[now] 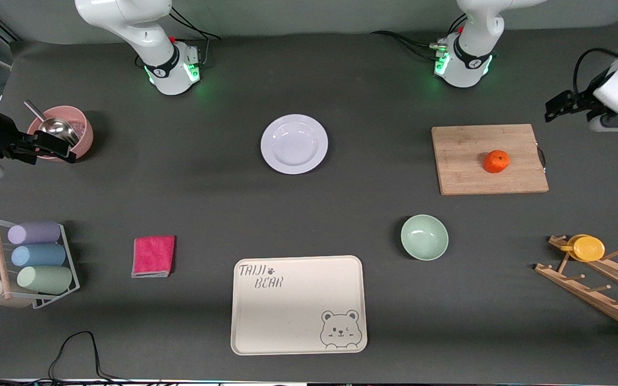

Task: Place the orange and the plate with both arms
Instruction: 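Move the left gripper toward the orange on the cutting board, then lower the left gripper and grasp the orange while the right gripper extends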

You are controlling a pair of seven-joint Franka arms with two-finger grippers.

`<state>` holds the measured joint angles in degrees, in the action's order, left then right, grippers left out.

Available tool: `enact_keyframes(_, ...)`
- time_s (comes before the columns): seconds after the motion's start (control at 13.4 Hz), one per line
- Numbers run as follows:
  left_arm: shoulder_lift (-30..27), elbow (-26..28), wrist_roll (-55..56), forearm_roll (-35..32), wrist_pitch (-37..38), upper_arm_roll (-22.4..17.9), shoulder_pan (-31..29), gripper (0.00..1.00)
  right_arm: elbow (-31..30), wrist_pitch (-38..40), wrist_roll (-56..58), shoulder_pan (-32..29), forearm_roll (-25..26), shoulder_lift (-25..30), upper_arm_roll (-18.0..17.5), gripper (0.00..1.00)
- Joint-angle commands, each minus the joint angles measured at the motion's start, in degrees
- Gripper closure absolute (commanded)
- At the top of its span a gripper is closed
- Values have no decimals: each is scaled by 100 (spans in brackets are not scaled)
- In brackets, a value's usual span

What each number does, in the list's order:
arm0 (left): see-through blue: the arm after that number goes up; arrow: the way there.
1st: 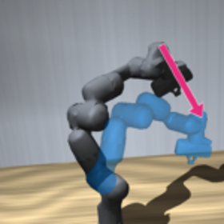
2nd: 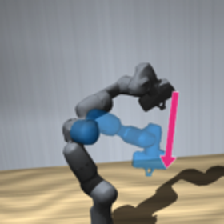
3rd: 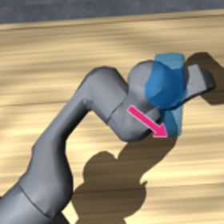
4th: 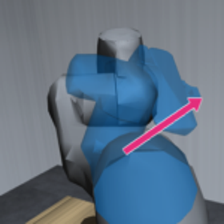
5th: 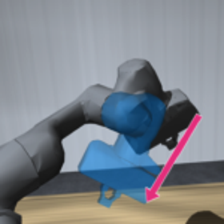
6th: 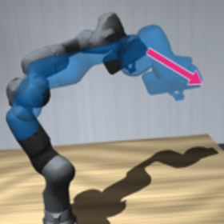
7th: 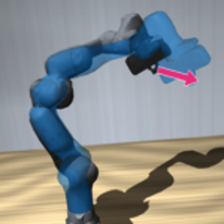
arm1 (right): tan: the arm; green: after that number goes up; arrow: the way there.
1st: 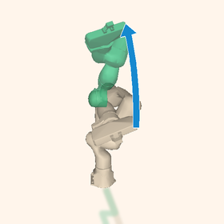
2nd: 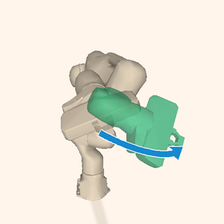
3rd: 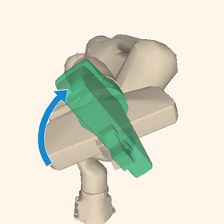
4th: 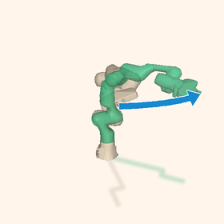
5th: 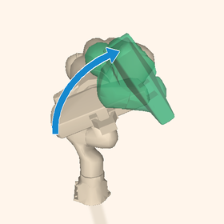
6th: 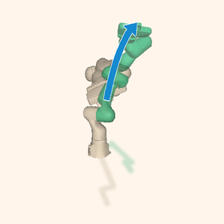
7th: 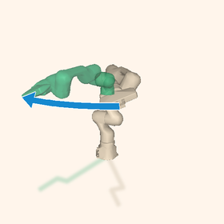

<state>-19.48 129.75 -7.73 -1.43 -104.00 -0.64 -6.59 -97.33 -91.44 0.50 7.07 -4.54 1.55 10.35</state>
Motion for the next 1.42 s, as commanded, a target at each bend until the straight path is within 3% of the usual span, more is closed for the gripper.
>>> enact_keyframes(0.0, 145, 584, -88, -67, -820, 20, -53, 0, 223, 126, -111, 49, 147, -199, 11, 0)
enact_keyframes(0.3, 505, 1498, -88, -59, -2253, 20, -44, 0, 232, 109, -76, 66, 295, -207, 20, 0)
enact_keyframes(0.37, 593, 1753, -88, -67, -2622, 20, -44, 0, 371, 74, -50, 93, 531, -295, -15, 0)
enact_keyframes(0.6, 926, 2360, -88, -67, -3764, 29, -27, 0, 882, 117, -137, 163, 516, -576, -33, 0)
enact_keyframes(0.9, 1603, 2485, -88, -67, -4549, 20, -18, 0, 1364, 117, -146, 479, 385, -962, -33, 0)
enact_keyframes(1.34, 2132, 2494, -79, -67, -4946, 20, -18, 0, 1410, 21, -637, 523, -564, -1367, -24, 0)
